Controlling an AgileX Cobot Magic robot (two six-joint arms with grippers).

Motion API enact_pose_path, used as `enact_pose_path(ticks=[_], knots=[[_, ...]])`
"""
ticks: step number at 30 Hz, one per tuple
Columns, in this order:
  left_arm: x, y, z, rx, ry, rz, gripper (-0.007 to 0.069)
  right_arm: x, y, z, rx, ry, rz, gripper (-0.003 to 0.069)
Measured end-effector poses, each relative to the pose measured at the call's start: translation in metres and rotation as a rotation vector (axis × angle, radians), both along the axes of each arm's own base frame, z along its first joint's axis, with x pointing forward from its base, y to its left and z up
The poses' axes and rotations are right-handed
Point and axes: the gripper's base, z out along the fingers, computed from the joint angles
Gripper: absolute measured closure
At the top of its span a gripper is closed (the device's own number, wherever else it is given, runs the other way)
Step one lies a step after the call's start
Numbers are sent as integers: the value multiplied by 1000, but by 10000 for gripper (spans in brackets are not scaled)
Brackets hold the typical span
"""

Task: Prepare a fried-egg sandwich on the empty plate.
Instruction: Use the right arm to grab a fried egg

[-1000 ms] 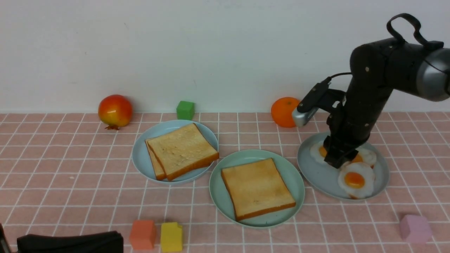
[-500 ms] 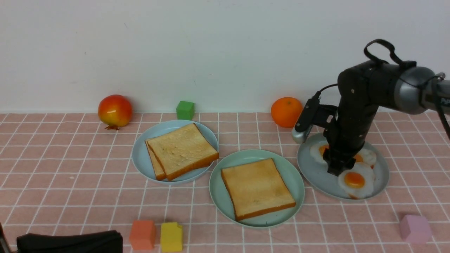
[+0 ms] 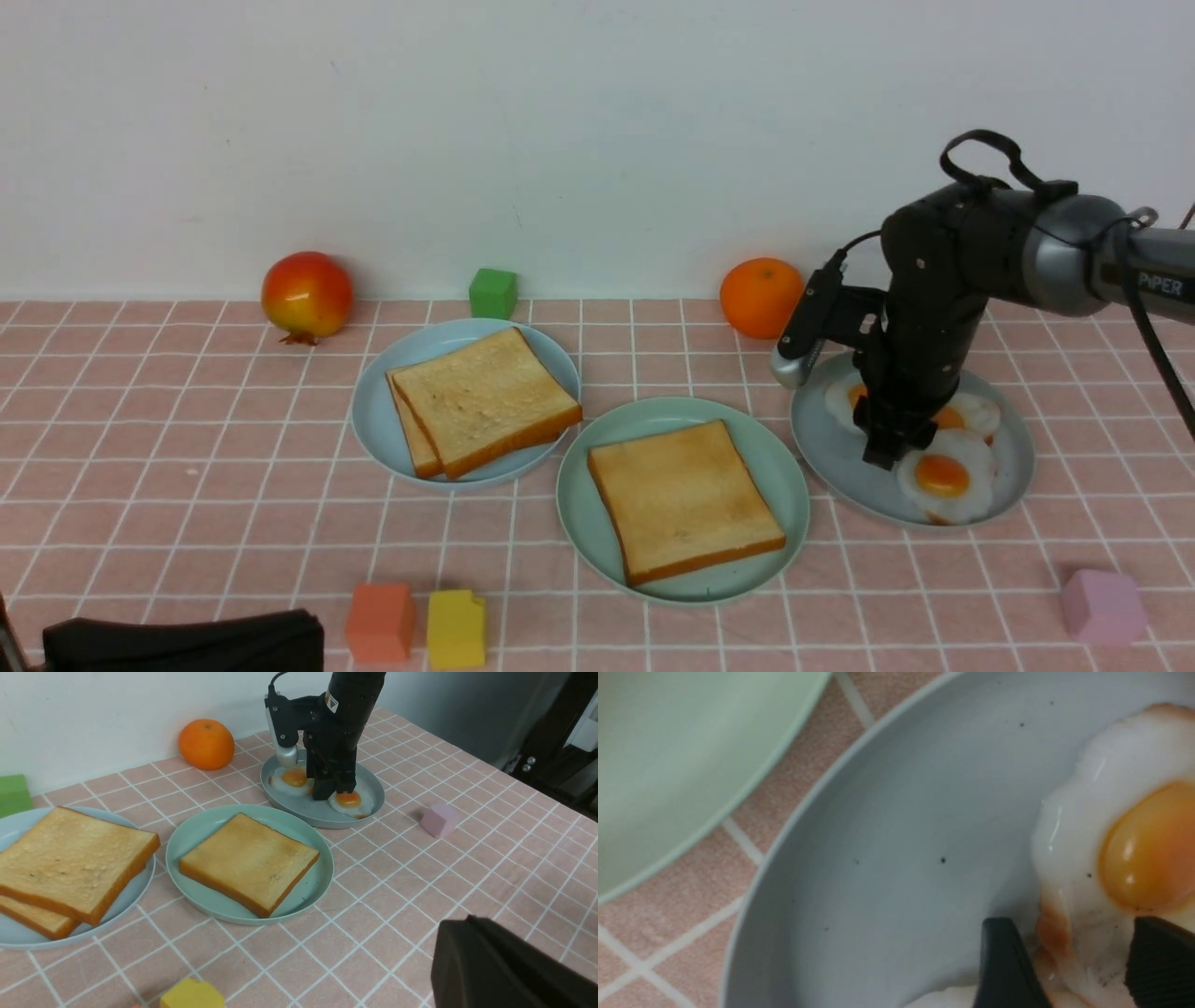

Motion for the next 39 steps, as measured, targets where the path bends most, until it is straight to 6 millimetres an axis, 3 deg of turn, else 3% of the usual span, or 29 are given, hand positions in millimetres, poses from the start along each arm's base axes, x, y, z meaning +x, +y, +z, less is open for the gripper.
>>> enact_pose_path(ticks=[12, 19, 31, 39], knots=[[0, 0, 0, 1, 0, 0, 613, 4, 1, -6, -11, -5, -11, 508], [0, 0, 0, 1, 0, 0, 613, 6, 1, -8, -5, -19, -69, 599], [0, 0, 0, 1, 0, 0, 613, -4, 18, 1, -34, -20, -36, 604], [0, 0, 0, 1, 0, 0, 613, -12, 22, 24, -1, -40, -84, 607]])
